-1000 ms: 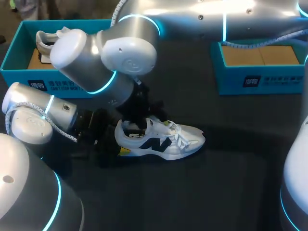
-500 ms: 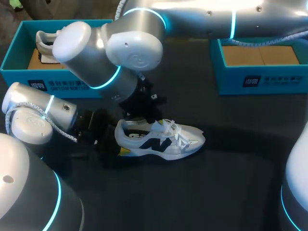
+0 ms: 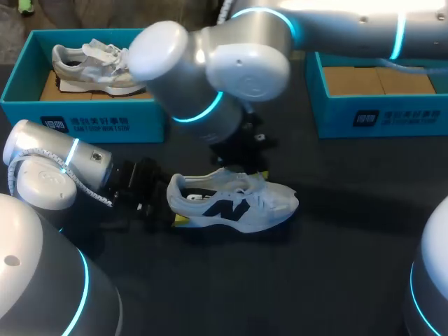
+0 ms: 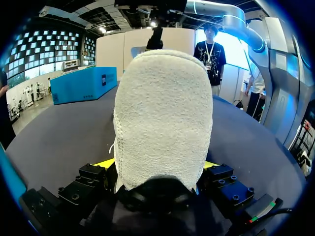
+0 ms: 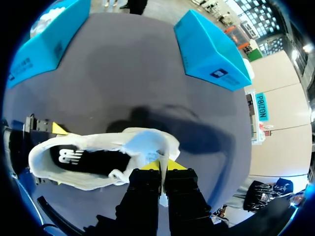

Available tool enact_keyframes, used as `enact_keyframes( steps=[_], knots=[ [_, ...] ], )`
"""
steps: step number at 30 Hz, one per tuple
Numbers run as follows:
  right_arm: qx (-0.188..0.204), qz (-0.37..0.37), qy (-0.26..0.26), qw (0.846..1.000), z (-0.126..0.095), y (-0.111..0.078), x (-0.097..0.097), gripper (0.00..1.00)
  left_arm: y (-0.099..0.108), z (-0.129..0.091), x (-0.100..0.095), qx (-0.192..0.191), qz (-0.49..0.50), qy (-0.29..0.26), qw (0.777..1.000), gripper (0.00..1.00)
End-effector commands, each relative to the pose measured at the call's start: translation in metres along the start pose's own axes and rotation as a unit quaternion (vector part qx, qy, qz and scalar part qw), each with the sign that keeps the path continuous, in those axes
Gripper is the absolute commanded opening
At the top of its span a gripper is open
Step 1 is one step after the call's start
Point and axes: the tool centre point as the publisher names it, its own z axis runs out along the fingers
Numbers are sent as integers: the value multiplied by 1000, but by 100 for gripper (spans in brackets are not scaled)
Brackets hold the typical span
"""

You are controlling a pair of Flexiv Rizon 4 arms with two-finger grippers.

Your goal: Take the shoe out of the shoebox, open the shoe tongue, remove and reinsert the insole, then place the shoe into the shoebox

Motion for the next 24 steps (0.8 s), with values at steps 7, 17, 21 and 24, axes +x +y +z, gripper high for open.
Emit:
enact_keyframes(
  steps=[7,17,21,24],
  knots=[
    [4,74,75,994,29,2,-28,0,2,6,-3,-2,0,1,1000,0],
    [18,77,92,993,65,-3,-26,47,2,6,-3,-2,0,1,1000,0],
    [24,82,95,992,73,-5,-24,48,2,6,-3,-2,0,1,1000,0],
    [26,84,96,992,77,-7,-19,48,2,6,-3,-2,0,1,1000,0]
  ],
)
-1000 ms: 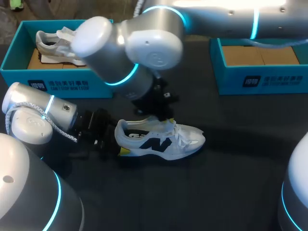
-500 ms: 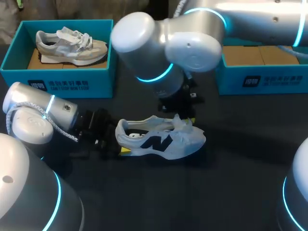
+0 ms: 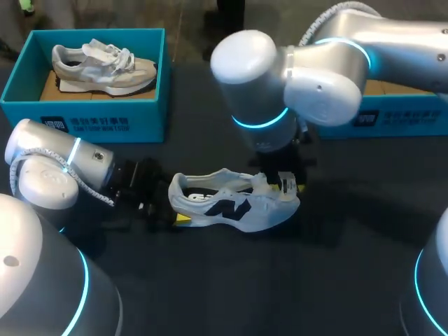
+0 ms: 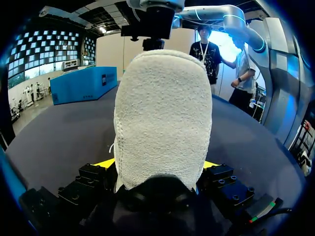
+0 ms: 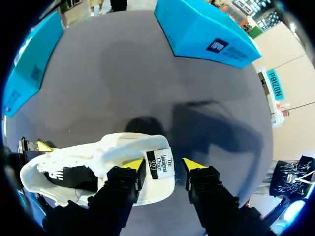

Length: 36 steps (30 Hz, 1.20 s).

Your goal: Take the shoe out of the shoebox, open the shoe tongue, remove and reinsert the insole, then place the shoe into the shoebox

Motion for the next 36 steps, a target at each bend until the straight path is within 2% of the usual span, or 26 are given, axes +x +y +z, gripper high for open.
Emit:
enact_keyframes(
  steps=[1,4,6,8,9,10,16,22,26,30,36],
  knots=[
    [2,7,11,1000,12,-6,3,49,3,3,-1,-1,0,0,1000,0],
    [8,8,12,1000,15,-7,5,52,3,3,-1,-1,0,0,1000,0],
    [9,9,13,1000,15,-8,5,58,3,3,-1,-1,0,0,1000,0],
    [9,10,13,1000,11,-8,7,76,3,3,-1,-1,0,0,1000,0],
    [6,9,13,1000,7,-8,7,94,3,3,-1,-1,0,0,1000,0],
    [0,9,11,1000,4,-8,5,100,3,3,-1,-1,0,0,1000,0],
    [-23,-3,14,1000,-22,-6,7,100,3,3,-1,-1,0,0,1000,0],
    [-62,-78,50,994,-53,2,21,100,3,3,-1,-1,0,0,1000,0],
    [-99,-165,69,979,-78,8,38,100,3,3,-1,-1,0,0,1000,0],
    [-122,-234,81,961,-94,11,52,100,3,3,-1,-1,0,0,1000,0],
    [-148,-346,91,922,-115,13,71,100,3,3,-1,-1,0,0,1000,0]
  ],
)
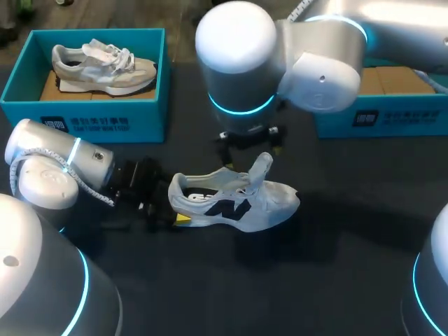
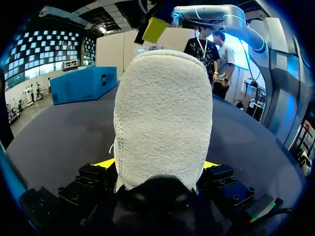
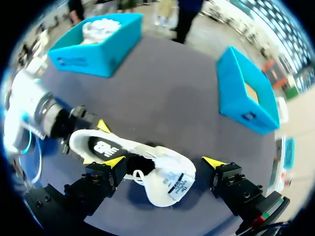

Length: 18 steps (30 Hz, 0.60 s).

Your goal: Take the shoe out of the shoebox, open the shoe tongue, remove and reinsert the insole, then place the shoe into the shoebox

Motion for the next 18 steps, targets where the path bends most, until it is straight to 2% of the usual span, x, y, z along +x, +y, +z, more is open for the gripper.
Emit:
enact_keyframes(
  steps=[1,3,7,10,12,13,18],
  knots=[
    [-19,-126,20,992,-8,7,13,100,3,3,-1,-1,0,0,1000,0],
    [-31,-185,61,980,-12,7,19,100,3,3,-1,-1,0,0,1000,0],
    [-51,-279,109,953,-16,3,29,100,3,3,-1,-1,0,0,1000,0],
    [-67,-346,149,924,-20,-2,32,100,3,3,-1,-1,0,0,1000,0],
    [-65,-396,174,899,-22,-6,35,100,3,3,-1,-1,0,0,1000,0],
    [-65,-419,177,888,-23,-8,37,100,3,3,-1,-1,0,0,1000,0],
    [-57,-484,159,859,-18,-8,39,100,3,3,-1,-1,0,0,1000,0]
  ],
)
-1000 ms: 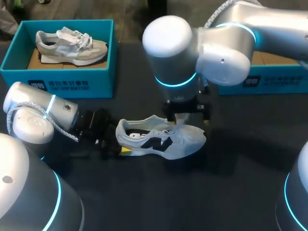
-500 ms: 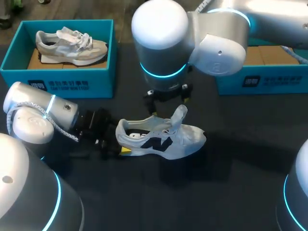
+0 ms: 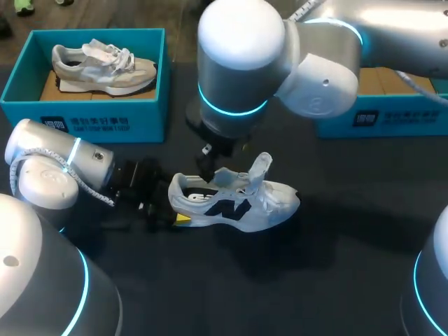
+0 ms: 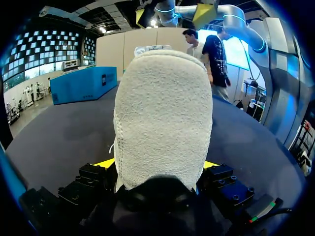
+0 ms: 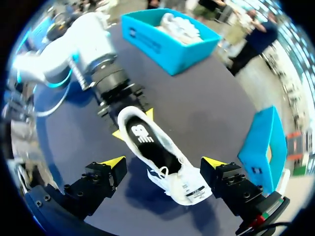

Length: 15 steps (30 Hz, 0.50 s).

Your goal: Take the shoe out of the shoebox, open the shoe tongue, remove and reinsert the insole, then place the shoe into the shoebox

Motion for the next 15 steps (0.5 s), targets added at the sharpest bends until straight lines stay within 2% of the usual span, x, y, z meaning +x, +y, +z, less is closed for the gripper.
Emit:
enact_keyframes(
  steps=[1,3,4,6,7,15],
  knots=[
    [-25,-238,85,967,7,-8,-9,100,3,3,-1,-1,0,0,1000,0],
    [-25,-250,84,964,10,-8,-11,100,3,3,-1,-1,0,0,1000,0],
    [-25,-252,81,964,12,-9,-14,77,3,3,-1,-1,0,0,1000,0],
    [-26,-252,78,964,15,-9,-19,5,3,3,-1,-1,0,0,1000,0],
    [-25,-237,75,968,18,-8,-23,0,3,3,-1,-1,0,0,1000,0],
    [-25,-237,75,968,18,-8,-23,0,3,3,-1,-1,0,0,1000,0]
  ],
)
